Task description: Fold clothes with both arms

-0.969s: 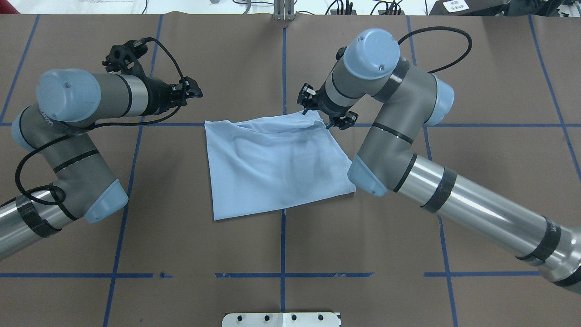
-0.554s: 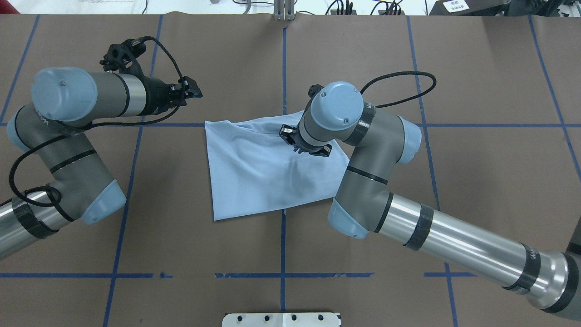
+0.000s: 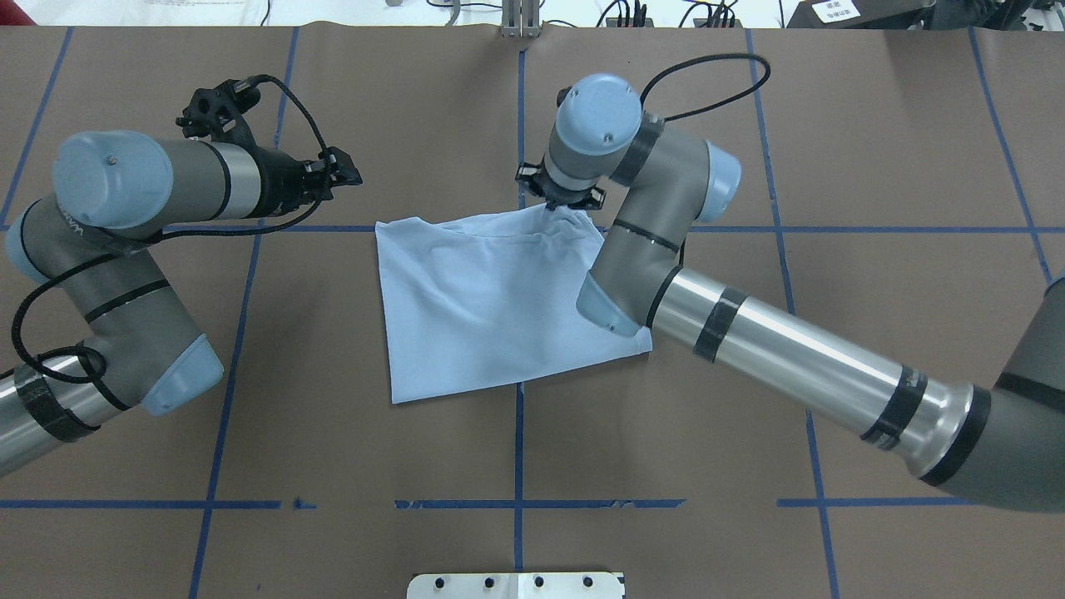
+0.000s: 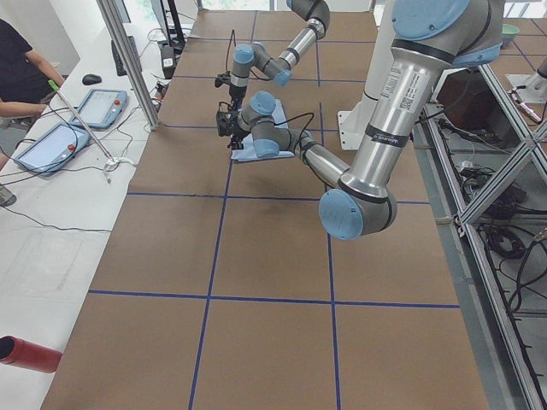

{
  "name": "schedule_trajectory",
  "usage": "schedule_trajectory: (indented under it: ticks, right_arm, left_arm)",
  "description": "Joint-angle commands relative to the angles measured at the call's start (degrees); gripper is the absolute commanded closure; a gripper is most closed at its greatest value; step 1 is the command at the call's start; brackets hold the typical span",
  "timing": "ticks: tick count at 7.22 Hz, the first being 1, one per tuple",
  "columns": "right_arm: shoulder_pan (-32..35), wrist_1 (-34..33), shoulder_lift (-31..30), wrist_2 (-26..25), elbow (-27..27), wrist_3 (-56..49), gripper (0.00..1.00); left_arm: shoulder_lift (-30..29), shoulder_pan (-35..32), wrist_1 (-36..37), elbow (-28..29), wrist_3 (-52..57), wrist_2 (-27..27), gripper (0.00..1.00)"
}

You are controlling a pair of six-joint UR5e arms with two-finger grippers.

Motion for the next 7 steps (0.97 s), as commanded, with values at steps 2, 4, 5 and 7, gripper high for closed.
schedule_trajectory:
  ticks: [2,4,5,7]
  right_arm:
    - [9.76,0.03,-6.88,11.29,3.66,-6.96,1.0]
    - [16.25,-0.23,-18.47,16.77,12.28,-16.14,1.0]
    - [21.51,-1.45,-22.27,20.27,14.14,-22.46,1.0]
    - [28.74,-6.1,-31.65,24.08,21.67,-38.71,1.0]
  left_arm:
    - [2.46,-1.53,0.01,-0.53,9.84,-0.36,0.46]
    - [8.44,-12.64,0.01,-0.63,30.74,-12.75,0.46]
    - [12.21,-20.19,0.1,-0.28,43.99,-19.11,0.46]
    - [15.84,-34.09,10.49,0.07,66.34,-29.05,0.46]
